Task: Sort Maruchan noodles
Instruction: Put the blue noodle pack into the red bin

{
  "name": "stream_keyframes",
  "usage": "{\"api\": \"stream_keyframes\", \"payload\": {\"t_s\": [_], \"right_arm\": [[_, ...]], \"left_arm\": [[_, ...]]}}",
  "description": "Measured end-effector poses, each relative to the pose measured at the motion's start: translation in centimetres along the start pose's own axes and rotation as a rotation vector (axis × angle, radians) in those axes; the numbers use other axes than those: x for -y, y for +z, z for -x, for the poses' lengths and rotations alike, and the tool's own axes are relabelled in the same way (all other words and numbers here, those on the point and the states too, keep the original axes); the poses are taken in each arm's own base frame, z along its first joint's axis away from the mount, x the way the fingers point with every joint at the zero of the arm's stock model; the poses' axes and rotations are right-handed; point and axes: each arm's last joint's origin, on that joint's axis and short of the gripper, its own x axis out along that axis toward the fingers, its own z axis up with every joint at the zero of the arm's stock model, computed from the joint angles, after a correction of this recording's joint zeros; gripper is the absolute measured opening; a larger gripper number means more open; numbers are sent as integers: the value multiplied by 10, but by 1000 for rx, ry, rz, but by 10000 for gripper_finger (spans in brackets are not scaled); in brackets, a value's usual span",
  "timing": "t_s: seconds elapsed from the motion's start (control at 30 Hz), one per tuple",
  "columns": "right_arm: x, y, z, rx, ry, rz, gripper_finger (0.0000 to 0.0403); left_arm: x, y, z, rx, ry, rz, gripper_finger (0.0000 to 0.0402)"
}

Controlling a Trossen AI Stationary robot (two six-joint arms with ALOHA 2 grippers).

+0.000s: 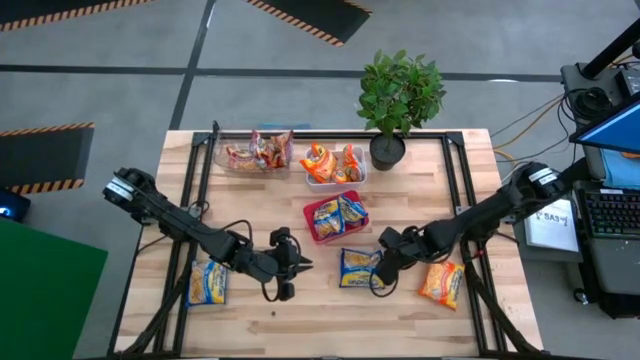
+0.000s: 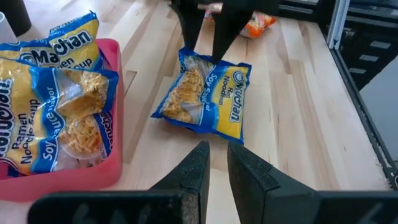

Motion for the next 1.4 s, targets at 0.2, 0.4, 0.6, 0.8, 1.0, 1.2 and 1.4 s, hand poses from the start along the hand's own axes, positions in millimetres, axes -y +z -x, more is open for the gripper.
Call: {"api": "stream_keyframes", "payload": {"t_s": [0.2, 0.4, 0.6, 0.8, 1.0, 1.2, 1.4], "right_arm": [[-3, -1, -22, 45, 103, 3, 314], [-12, 3, -31, 129, 181, 53, 289], [-11, 7, -40, 176, 161, 37, 179], [-10, 11, -41, 189, 156, 63, 27], [-17, 16, -19, 228, 230, 97, 11], [-40, 33, 21, 436, 330, 176, 9], [-54, 63, 52, 583, 358, 183, 9]], "left_arm": [[1, 1, 0, 18, 1, -5, 39], [0, 3, 0, 37, 26, -14, 39], [-2, 4, 1, 73, 105, -25, 39], [-4, 12, 9, 106, 122, -63, 39], [-9, 22, 24, 164, 207, -55, 39], [-16, 43, 55, 239, 208, -117, 39], [-32, 65, 98, 356, 324, -154, 39]]}}
